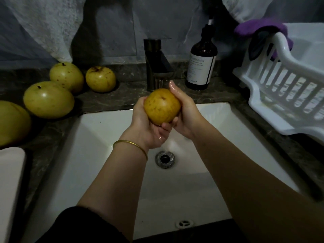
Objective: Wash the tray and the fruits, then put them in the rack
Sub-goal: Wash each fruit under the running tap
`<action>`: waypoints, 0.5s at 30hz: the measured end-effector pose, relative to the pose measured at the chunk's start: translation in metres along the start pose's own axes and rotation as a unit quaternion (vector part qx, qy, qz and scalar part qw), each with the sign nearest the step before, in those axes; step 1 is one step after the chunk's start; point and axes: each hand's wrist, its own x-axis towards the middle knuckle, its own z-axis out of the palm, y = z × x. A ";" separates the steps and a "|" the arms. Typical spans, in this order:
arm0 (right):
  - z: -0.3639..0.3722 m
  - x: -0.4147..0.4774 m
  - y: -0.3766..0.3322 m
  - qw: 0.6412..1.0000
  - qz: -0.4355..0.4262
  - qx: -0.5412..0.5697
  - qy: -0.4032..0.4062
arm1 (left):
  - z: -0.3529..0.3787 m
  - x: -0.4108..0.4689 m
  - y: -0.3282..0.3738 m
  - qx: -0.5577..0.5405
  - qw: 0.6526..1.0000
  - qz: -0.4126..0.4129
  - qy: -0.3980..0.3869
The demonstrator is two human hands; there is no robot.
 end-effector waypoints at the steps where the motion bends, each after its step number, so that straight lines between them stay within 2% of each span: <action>1: 0.000 0.000 -0.001 1.000 -0.009 0.000 -0.003 | 0.000 0.000 0.001 0.002 1.000 -0.002 -0.002; 6: 0.000 -0.002 -0.003 0.998 -0.020 0.009 0.053 | 0.005 0.006 0.000 0.081 0.996 0.037 0.029; 8: -0.001 0.004 -0.002 0.996 -0.018 0.019 0.089 | 0.007 0.010 0.000 0.113 0.988 0.071 0.081; 11: -0.003 0.014 0.002 0.989 -0.029 -0.008 0.143 | 0.012 0.014 0.000 0.238 0.929 0.173 0.225; 13: -0.003 0.017 0.005 0.988 -0.028 -0.007 0.150 | 0.015 0.014 -0.003 0.292 0.896 0.236 0.238; 15: -0.006 0.018 0.008 0.989 -0.016 -0.016 0.149 | 0.018 0.013 -0.010 0.368 0.857 0.292 0.211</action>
